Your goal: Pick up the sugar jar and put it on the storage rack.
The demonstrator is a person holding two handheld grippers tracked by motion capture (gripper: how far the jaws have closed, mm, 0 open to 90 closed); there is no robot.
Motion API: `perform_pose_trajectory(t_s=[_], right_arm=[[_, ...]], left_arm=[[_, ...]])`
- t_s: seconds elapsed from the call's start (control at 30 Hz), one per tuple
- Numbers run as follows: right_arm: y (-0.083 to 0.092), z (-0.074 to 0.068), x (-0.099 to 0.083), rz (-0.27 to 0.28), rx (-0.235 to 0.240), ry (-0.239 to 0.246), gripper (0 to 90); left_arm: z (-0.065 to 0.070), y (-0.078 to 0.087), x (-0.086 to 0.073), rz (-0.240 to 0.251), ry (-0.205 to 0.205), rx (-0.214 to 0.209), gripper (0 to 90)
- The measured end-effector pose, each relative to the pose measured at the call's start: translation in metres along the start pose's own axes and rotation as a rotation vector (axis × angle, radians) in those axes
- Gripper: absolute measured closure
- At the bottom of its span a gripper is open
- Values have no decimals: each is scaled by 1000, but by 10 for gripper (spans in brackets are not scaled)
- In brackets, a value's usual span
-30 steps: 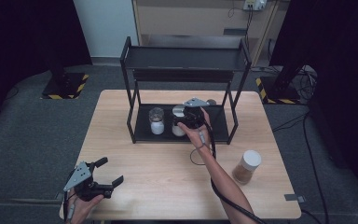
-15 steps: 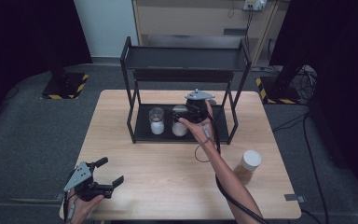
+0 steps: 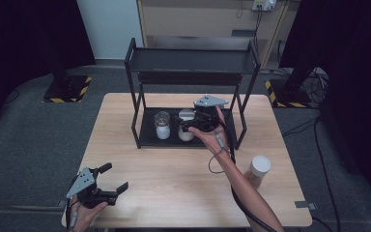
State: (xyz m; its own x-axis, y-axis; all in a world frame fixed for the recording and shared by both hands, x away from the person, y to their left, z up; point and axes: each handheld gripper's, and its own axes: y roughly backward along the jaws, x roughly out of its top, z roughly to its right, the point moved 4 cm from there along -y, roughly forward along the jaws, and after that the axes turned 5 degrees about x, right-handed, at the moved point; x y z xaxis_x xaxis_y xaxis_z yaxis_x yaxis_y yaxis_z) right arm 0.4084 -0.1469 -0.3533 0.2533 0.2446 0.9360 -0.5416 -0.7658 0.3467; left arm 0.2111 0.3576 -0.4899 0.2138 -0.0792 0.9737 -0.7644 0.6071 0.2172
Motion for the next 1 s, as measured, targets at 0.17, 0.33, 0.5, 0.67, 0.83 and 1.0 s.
perform_pose_trajectory(t_s=[0.17,0.33,0.5,0.67,0.83,1.0], right_arm=[[16,-5,1,13,45,11,71],[31,-11,-2,27,82,26,71],[45,-21,-5,47,109,52,72],[59,-28,-11,69,143,58,72],[73,-31,-18,96,177,42,72],[88,-37,-23,103,195,54,72]], left_arm=[[0,0,0,0,0,1,0],[0,0,0,0,-3,1,0],[0,0,0,-1,-3,0,0],[0,0,0,-2,-4,-1,0],[0,0,0,-3,-3,-1,0],[0,0,0,-1,-2,0,0]])
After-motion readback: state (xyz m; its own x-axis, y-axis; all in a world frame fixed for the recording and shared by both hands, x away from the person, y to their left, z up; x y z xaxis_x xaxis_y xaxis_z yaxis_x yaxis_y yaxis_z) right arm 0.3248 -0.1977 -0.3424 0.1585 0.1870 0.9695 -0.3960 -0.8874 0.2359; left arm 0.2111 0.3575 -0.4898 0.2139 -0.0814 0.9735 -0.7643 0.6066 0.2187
